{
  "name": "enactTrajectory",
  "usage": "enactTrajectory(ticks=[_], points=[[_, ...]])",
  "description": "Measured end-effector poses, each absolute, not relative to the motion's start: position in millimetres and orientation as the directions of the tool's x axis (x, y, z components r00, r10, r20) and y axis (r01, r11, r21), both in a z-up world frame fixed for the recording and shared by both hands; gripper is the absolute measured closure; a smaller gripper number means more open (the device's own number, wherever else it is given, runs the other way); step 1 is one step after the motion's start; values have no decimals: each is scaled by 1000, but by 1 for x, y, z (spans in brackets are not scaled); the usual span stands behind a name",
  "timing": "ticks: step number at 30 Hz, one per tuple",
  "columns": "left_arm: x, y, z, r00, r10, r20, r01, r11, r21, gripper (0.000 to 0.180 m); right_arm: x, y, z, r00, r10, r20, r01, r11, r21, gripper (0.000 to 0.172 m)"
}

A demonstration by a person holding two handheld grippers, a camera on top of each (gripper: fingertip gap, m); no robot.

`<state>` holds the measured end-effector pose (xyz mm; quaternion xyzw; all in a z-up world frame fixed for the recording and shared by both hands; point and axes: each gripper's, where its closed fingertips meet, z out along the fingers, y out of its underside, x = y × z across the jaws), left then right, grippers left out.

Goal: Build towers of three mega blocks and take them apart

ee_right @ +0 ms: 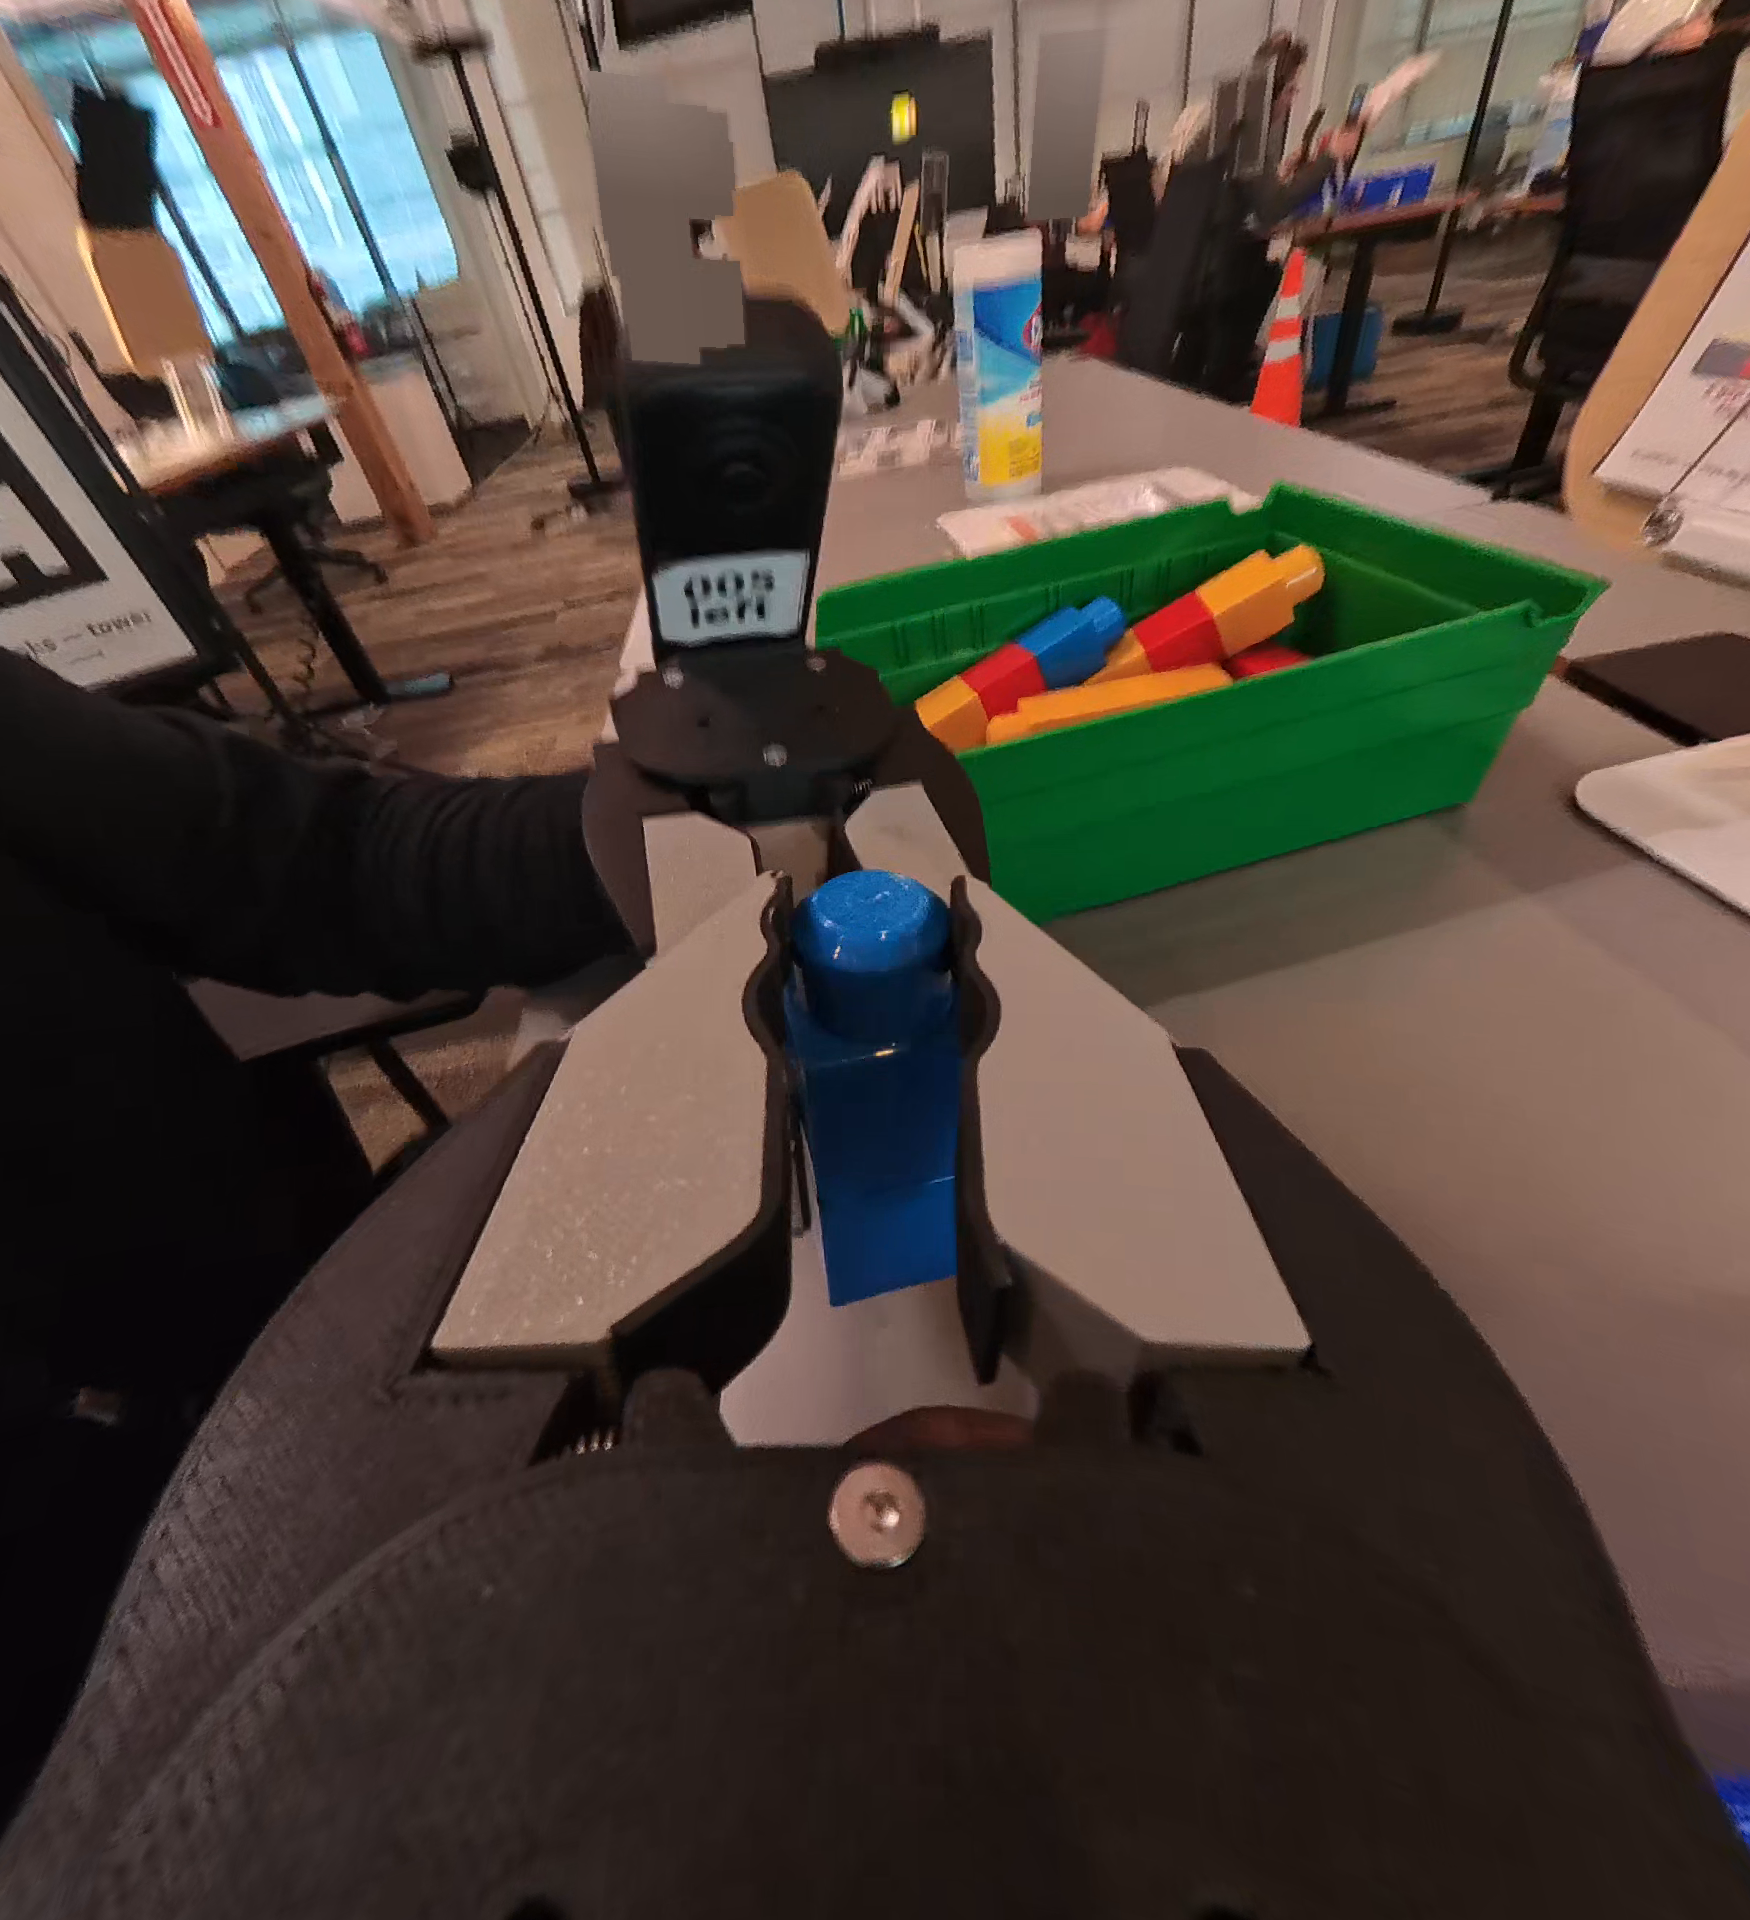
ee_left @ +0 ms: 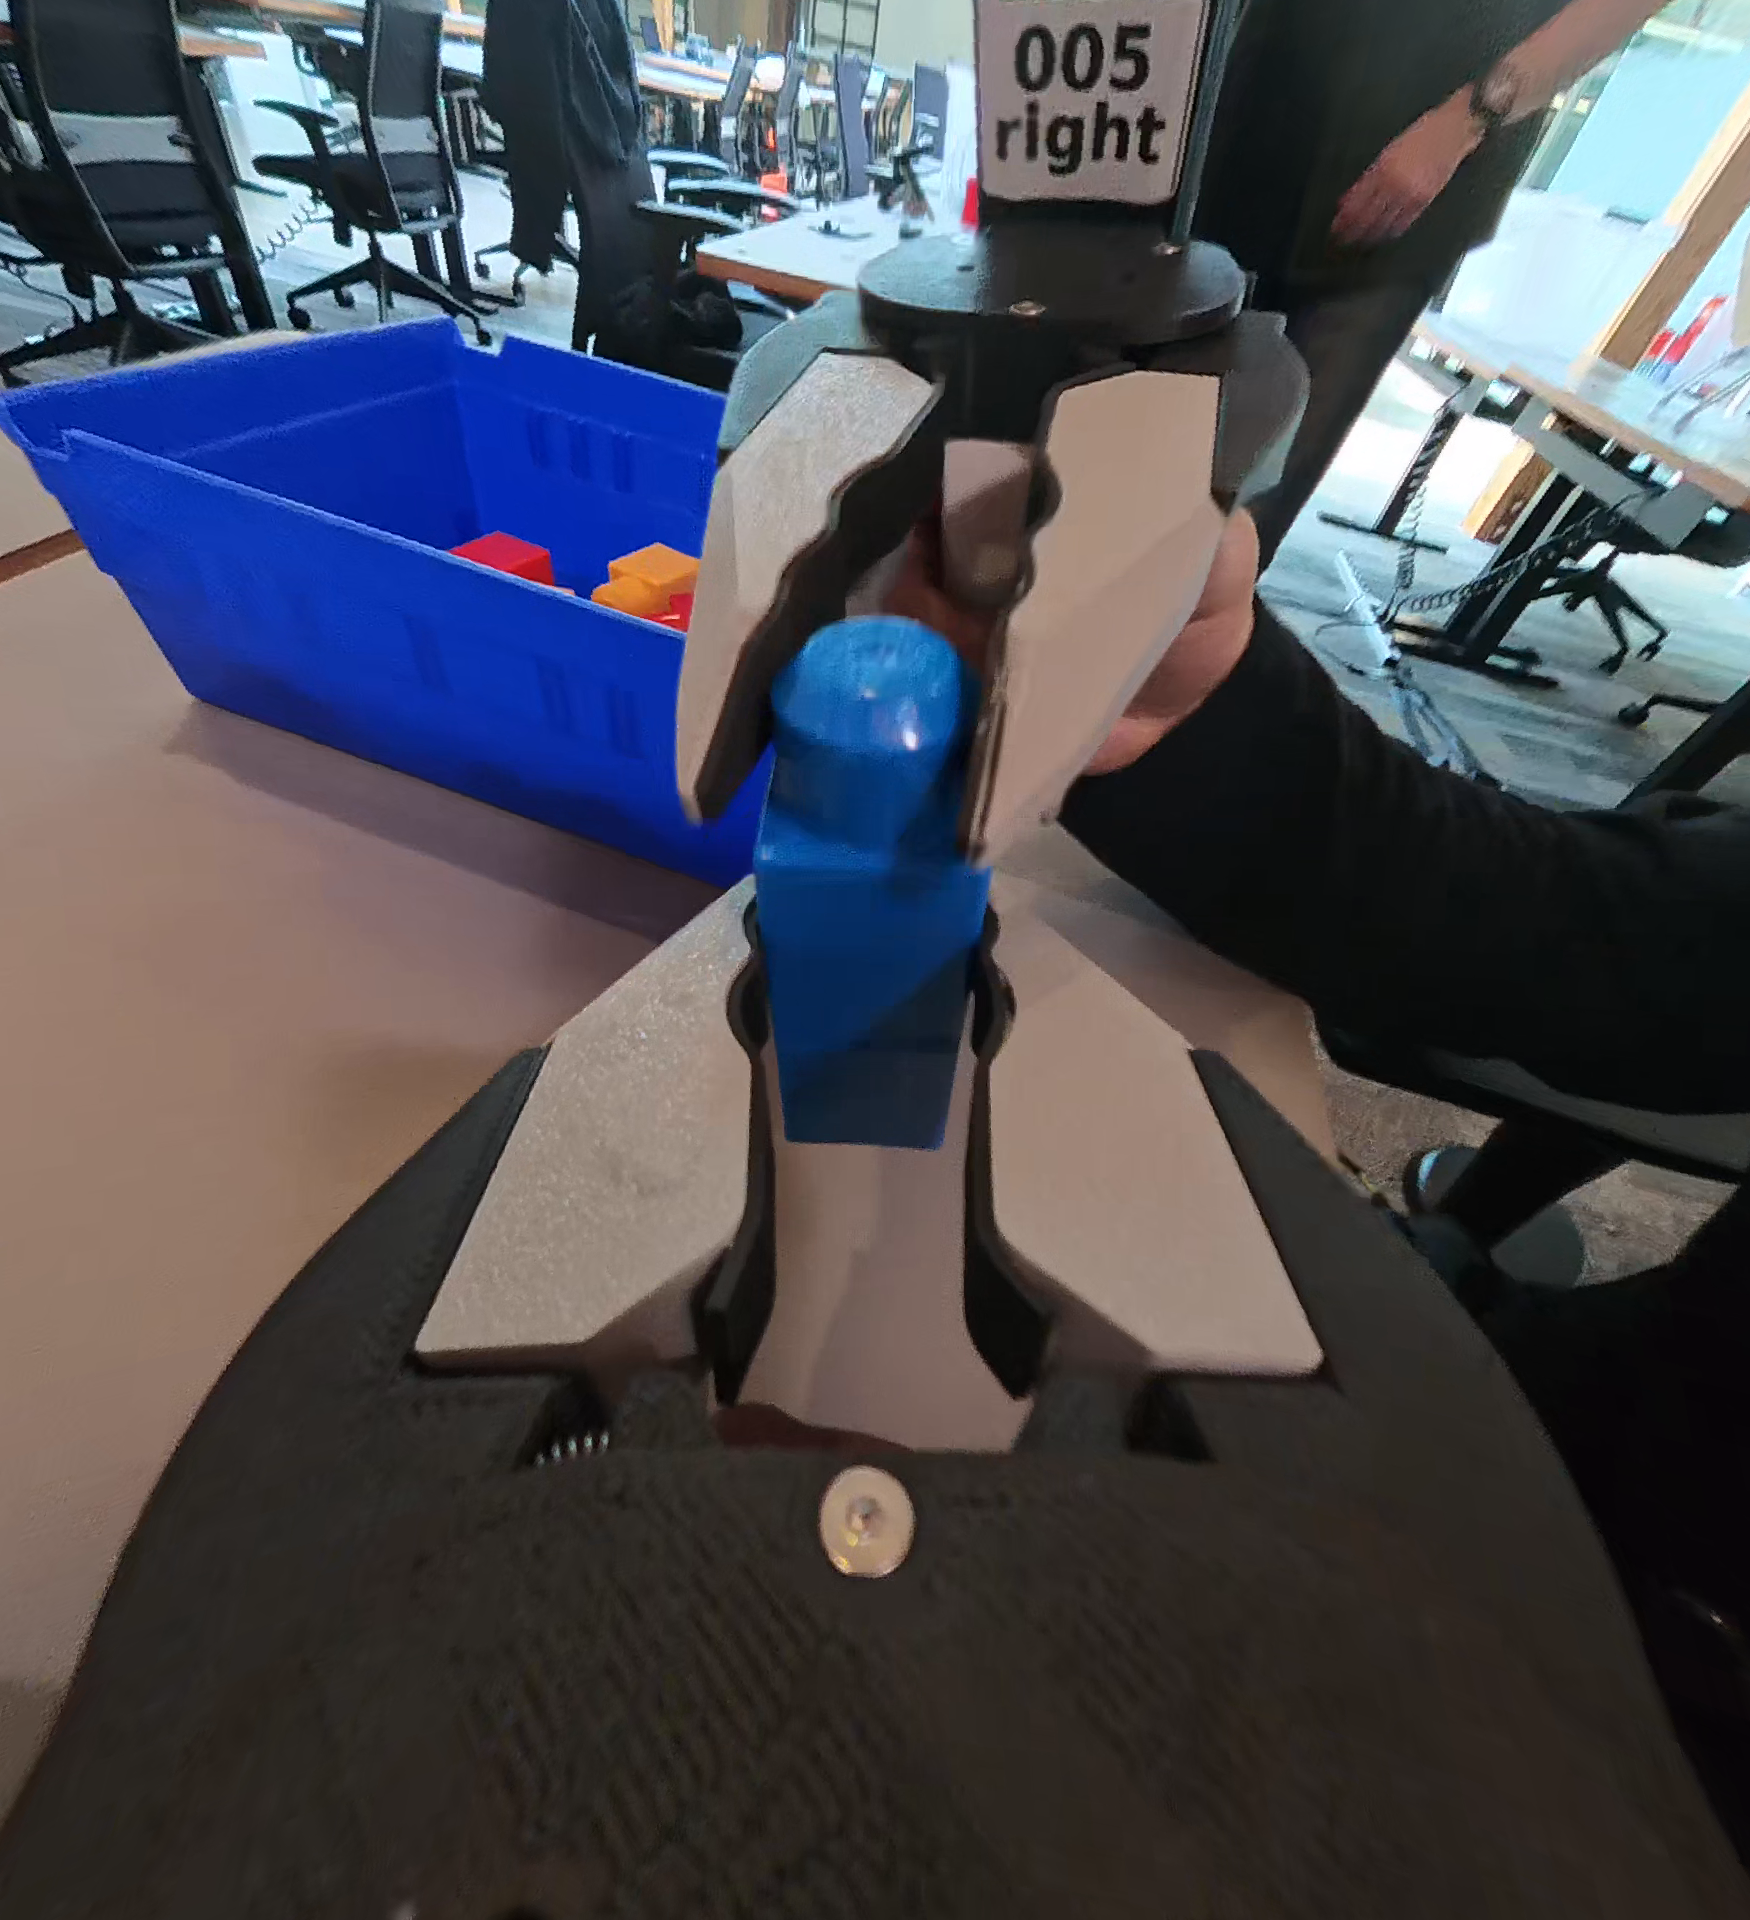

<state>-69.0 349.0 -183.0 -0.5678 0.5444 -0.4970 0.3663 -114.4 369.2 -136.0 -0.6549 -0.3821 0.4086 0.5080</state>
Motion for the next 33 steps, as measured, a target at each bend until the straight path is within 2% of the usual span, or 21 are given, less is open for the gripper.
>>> enactTrajectory(ticks=[3,8,9,10,13,15,16,17,19,20,21,22,24,25,26,28,30,32,33], points=[[-69,346,-185,-96,-982,163,-264,-133,-955,142,-107,367,-116,342,920,-191,-36,-190,-981,145],[-67,346,-191,-83,-989,125,-298,-96,-950,147,-111,370,-119,342,915,-214,-42,-213,-976,144],[-68,346,-191,-87,-988,125,-301,-94,-949,147,-112,367,-121,318,919,-233,-37,-233,-972,136],[-68,345,-190,-94,-987,131,-296,-98,-950,147,-115,362,-125,282,927,-247,-7,-255,-967,120],[-70,334,-187,-157,-974,163,-296,-111,-949,147,-122,356,-137,269,940,-209,77,-237,-969,135],[-70,333,-188,-156,-975,156,-303,-103,-947,147,-126,356,-140,262,943,-205,100,-238,-966,135],[-69,339,-188,-120,-982,144,-296,-103,-950,147,-123,359,-138,297,936,-187,102,-226,-969,135],[-68,353,-187,-28,-993,114,-287,-102,-953,147,-116,373,-136,412,898,-156,98,-214,-972,136],[-72,393,-188,215,-974,-67,-313,-3,-950,147,-103,405,-134,641,766,-42,105,-141,-984,136],[-74,398,-190,249,-958,-144,-345,51,-937,147,-106,407,-133,665,746,32,147,-89,-985,136],[-72,390,-194,201,-971,-129,-352,51,-935,146,-115,399,-131,613,787,73,175,-45,-984,137],[-69,372,-196,92,-995,-41,-339,7,-941,147,-128,376,-126,469,883,25,137,-45,-990,137],[-68,349,-188,-49,-990,133,-288,-114,-951,147,-112,365,-91,373,919,-126,-113,-89,-990,138],[-69,349,-185,-63,-984,167,-276,-144,-950,147,-88,380,-78,445,875,-193,-222,-102,-970,138],[-70,352,-183,-57,-983,175,-266,-154,-952,147,-56,399,-76,585,783,-212,-256,-70,-964,138],[-73,357,-182,-47,-986,160,-258,-143,-955,147,4,423,-89,845,526,-94,-94,-27,-995,138],[-72,357,-182,-48,-986,159,-259,-141,-955,146,63,438,-114,965,259,45,77,-116,-990,138],[-70,357,-185,-39,-988,148,-270,-132,-954,146,80,443,-144,971,237,33,96,-262,-960,134],[-70,358,-187,-27,-991,134,-278,-121,-953,147,75,443,-152,960,279,-17,73,-308,-948,124]])
